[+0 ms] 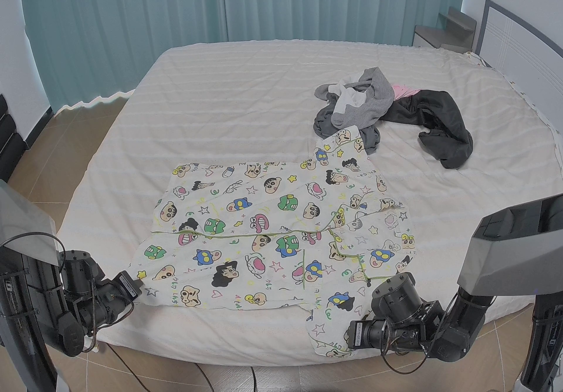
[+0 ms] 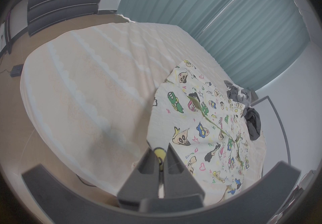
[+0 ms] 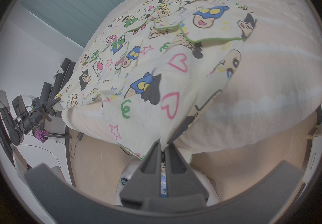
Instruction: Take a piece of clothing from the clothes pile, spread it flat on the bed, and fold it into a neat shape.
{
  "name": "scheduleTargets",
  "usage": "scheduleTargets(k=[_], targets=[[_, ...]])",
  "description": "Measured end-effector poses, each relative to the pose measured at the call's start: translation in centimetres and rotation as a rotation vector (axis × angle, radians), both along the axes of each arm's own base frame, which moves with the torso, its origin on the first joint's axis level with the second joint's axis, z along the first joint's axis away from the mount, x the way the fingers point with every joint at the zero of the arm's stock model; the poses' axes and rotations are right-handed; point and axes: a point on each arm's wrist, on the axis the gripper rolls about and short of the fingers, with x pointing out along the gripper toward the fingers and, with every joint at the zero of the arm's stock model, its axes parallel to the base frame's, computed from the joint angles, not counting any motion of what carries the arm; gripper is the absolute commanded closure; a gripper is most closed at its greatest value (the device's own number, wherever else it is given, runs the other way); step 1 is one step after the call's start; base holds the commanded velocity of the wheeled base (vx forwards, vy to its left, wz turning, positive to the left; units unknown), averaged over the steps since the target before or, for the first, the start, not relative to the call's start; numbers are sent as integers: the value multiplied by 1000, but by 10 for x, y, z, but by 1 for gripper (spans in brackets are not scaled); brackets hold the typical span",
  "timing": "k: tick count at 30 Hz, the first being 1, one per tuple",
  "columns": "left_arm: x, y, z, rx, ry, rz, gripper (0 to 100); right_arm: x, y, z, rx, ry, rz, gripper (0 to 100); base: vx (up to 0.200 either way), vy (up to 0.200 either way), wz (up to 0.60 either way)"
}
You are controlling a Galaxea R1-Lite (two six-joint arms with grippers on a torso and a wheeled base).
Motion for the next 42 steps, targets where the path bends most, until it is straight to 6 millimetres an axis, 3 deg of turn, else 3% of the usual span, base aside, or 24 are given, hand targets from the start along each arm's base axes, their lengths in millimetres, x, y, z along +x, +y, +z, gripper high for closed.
scheduleTargets(k=[14, 36, 42], targets=[[-13, -2, -2, 131, 42, -95, 100, -27, -25, 11, -23, 45, 1, 100, 0, 0, 0], [-41, -3, -6, 241, 294, -235, 100, -55, -41, 16, -59, 93, 35, 100, 0, 0, 0], [-42, -3, -3, 255, 291, -246, 100, -58, -42, 19, -51, 85, 40, 100, 0, 0, 0]])
